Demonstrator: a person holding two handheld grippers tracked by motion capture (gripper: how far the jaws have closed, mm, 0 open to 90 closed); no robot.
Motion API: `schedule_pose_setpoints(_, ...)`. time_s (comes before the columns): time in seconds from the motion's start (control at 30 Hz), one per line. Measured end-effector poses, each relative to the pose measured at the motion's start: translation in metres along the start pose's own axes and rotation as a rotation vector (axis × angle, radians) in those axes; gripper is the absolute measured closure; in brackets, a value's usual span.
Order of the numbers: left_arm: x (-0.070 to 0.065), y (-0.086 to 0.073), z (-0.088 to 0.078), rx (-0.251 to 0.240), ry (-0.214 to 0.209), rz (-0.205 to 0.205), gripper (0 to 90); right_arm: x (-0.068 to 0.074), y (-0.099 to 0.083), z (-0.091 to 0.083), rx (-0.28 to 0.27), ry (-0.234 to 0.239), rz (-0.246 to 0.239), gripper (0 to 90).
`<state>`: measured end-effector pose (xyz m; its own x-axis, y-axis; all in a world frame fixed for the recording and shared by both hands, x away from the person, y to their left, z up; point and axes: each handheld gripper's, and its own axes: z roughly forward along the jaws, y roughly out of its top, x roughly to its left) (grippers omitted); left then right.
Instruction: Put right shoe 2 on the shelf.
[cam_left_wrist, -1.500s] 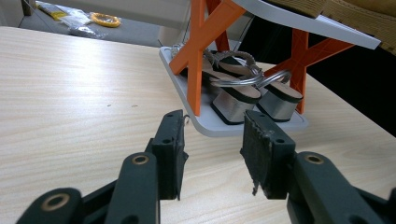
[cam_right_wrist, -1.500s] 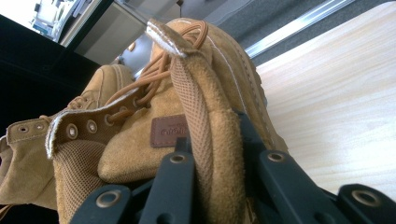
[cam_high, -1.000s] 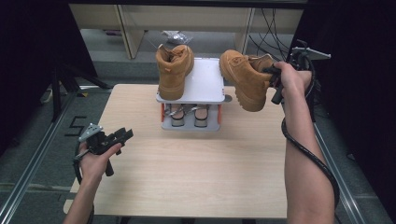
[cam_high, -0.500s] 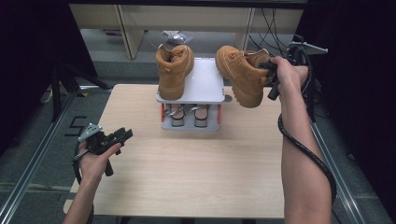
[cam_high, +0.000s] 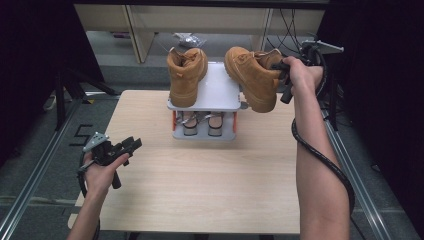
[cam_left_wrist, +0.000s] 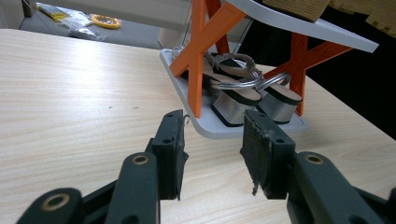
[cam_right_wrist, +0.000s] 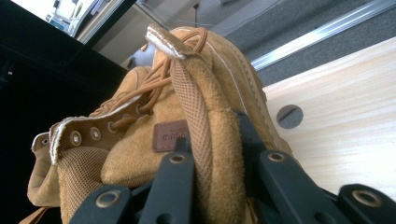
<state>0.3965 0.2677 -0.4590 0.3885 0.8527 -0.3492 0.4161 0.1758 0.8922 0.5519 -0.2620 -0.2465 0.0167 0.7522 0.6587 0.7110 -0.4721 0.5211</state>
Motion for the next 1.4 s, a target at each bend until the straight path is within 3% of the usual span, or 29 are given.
schedule_pose_setpoints(0.23,0.001,0.000,-0.001,0.000,0.001,0.002,58.3,0.009,-0.002,0.007,0.011,0.003,-0.006,81.0)
schedule_pose_setpoints(0.27,0.001,0.000,-0.001,-0.001,0.001,0.002,58.3,0.009,-0.002,0.008,0.014,-0.002,-0.027,81.0)
schedule_pose_setpoints(0.33,0.001,0.000,-0.001,0.000,0.000,0.002,58.3,0.012,-0.003,0.011,0.020,0.005,-0.007,81.0)
schedule_pose_setpoints(0.4,0.001,0.000,0.000,-0.001,-0.002,-0.001,58.3,0.014,-0.004,0.014,0.016,0.008,-0.021,80.9)
schedule_pose_setpoints(0.67,0.000,0.001,-0.001,-0.004,-0.001,-0.001,58.3,0.025,-0.008,0.023,0.036,0.022,-0.003,80.8)
schedule_pose_setpoints(0.77,0.001,0.002,-0.002,-0.005,0.000,-0.003,58.4,0.027,-0.009,0.027,0.027,0.023,-0.023,80.8)
schedule_pose_setpoints(0.8,0.001,0.002,-0.002,-0.008,-0.002,-0.004,58.4,0.029,-0.010,0.028,0.039,0.023,-0.008,80.8)
schedule_pose_setpoints(0.83,0.001,0.002,-0.002,-0.010,-0.002,-0.004,58.4,0.029,-0.010,0.030,0.027,0.022,-0.028,80.8)
schedule_pose_setpoints(0.87,0.001,0.002,-0.002,-0.010,-0.002,-0.004,58.4,0.030,-0.011,0.031,0.030,0.025,-0.008,80.7)
schedule_pose_setpoints(0.97,0.001,0.002,-0.002,-0.009,-0.001,-0.005,58.4,0.030,-0.012,0.035,0.029,0.021,-0.022,80.6)
schedule_pose_setpoints(1.4,0.001,0.001,-0.001,-0.004,-0.001,-0.004,58.3,0.030,-0.016,0.047,0.024,-0.002,-0.002,78.0)
